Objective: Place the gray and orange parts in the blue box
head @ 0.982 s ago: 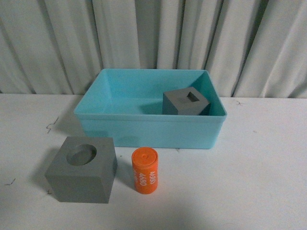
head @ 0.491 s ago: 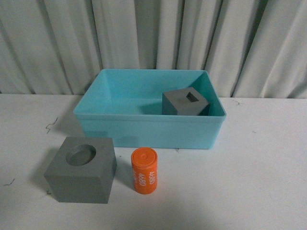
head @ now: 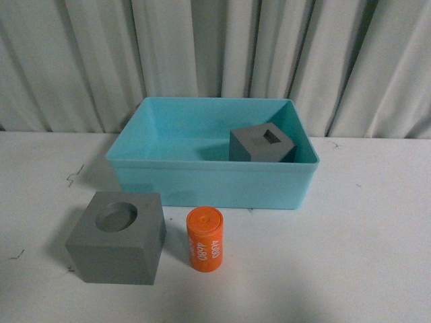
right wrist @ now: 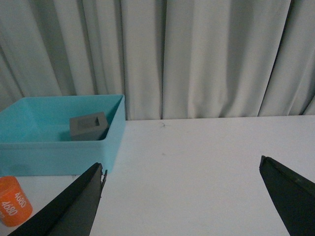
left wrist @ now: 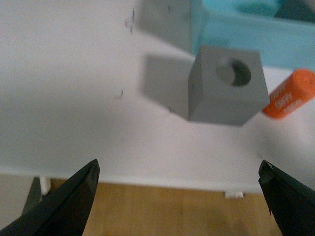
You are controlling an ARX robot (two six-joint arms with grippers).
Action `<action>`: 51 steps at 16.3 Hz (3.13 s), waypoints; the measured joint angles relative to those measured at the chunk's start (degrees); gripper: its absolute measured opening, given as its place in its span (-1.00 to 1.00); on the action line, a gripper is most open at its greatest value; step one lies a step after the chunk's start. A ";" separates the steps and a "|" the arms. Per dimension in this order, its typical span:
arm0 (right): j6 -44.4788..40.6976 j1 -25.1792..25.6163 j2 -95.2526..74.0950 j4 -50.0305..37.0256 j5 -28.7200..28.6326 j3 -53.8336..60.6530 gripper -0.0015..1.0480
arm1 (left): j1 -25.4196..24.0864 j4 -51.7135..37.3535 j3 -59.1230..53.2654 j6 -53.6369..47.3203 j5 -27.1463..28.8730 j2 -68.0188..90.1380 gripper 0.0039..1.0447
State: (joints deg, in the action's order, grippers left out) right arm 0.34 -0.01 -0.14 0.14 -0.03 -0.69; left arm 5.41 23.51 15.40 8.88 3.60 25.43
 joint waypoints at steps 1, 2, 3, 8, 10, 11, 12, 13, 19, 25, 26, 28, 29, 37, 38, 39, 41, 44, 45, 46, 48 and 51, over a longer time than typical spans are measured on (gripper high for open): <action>0.00 0.02 0.00 0.07 0.04 0.00 0.87 | 3.54 -4.37 3.65 1.14 2.27 8.92 0.88; 0.00 0.02 0.00 0.07 0.09 0.00 0.87 | 6.86 -9.62 7.48 1.22 4.44 16.44 0.88; 0.00 0.02 0.00 0.04 0.02 0.00 0.87 | 10.27 -15.67 11.76 1.11 6.84 24.76 0.88; 0.00 0.02 0.00 0.04 0.04 0.00 0.87 | 16.59 -25.27 20.26 -1.86 10.43 46.51 0.88; 0.00 0.02 0.00 0.07 0.04 0.00 0.87 | 15.39 -28.89 21.68 -4.76 11.08 54.53 0.88; 0.00 0.02 0.00 0.07 0.04 0.00 0.87 | 14.73 -29.73 21.68 -5.64 11.30 56.59 0.88; 0.00 0.02 0.00 0.07 0.04 0.00 0.87 | 14.05 -30.86 21.68 -6.43 11.43 58.47 0.88; 0.00 0.02 0.00 0.07 0.04 0.00 0.87 | 13.40 -31.91 21.86 -7.63 11.50 60.85 0.88; 0.00 0.02 0.00 0.04 0.04 0.00 0.87 | 11.96 -34.56 24.63 -9.42 11.65 68.22 0.88; 0.00 0.02 0.00 0.07 0.04 0.00 0.87 | 10.84 -35.93 25.99 -10.03 11.45 73.61 0.88; 0.00 0.02 0.00 0.04 0.04 0.00 0.87 | 10.62 -36.37 26.34 -10.49 11.41 74.42 0.88; 0.00 0.02 0.00 0.07 0.04 0.00 0.87 | 10.56 -36.92 26.84 -10.93 11.39 76.22 0.88; 0.00 0.02 0.00 0.07 0.04 0.00 0.87 | 10.36 -37.38 27.06 -10.97 11.41 77.09 0.88; 0.00 0.02 0.00 0.07 0.04 0.00 0.87 | 9.88 -36.98 28.09 -10.88 9.35 78.71 -0.05; 0.00 0.02 0.00 0.07 0.04 0.00 0.87 | 10.08 -36.57 28.06 -10.80 9.46 78.68 -0.26; 0.00 0.02 0.00 0.07 0.04 0.00 0.87 | 10.08 -36.09 28.04 -10.29 9.40 78.51 -0.43; 0.00 0.02 0.00 0.07 0.04 0.00 0.87 | 10.32 -33.73 28.04 -9.07 8.24 76.37 -0.61; 0.00 0.02 0.00 0.07 0.04 0.00 0.87 | 10.80 -27.89 28.04 -6.56 6.45 71.82 -0.65; 0.00 0.02 0.00 0.07 0.04 0.00 0.87 | 10.97 -24.83 28.39 -4.87 5.70 68.74 -0.65; 0.00 0.02 0.00 0.04 0.04 0.00 0.87 | 10.99 -22.86 28.98 -4.07 4.85 65.46 -0.65; 0.00 0.02 0.00 0.07 0.04 0.00 0.87 | 11.10 -19.93 32.87 -2.03 4.31 58.58 -0.65; 0.00 0.02 0.00 0.07 0.04 0.00 0.87 | 12.48 -20.98 42.58 -1.05 5.46 58.34 -0.65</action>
State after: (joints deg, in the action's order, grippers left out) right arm 0.34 0.01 -0.14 0.21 0.01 -0.69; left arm 17.89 2.52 57.98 7.84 9.06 83.77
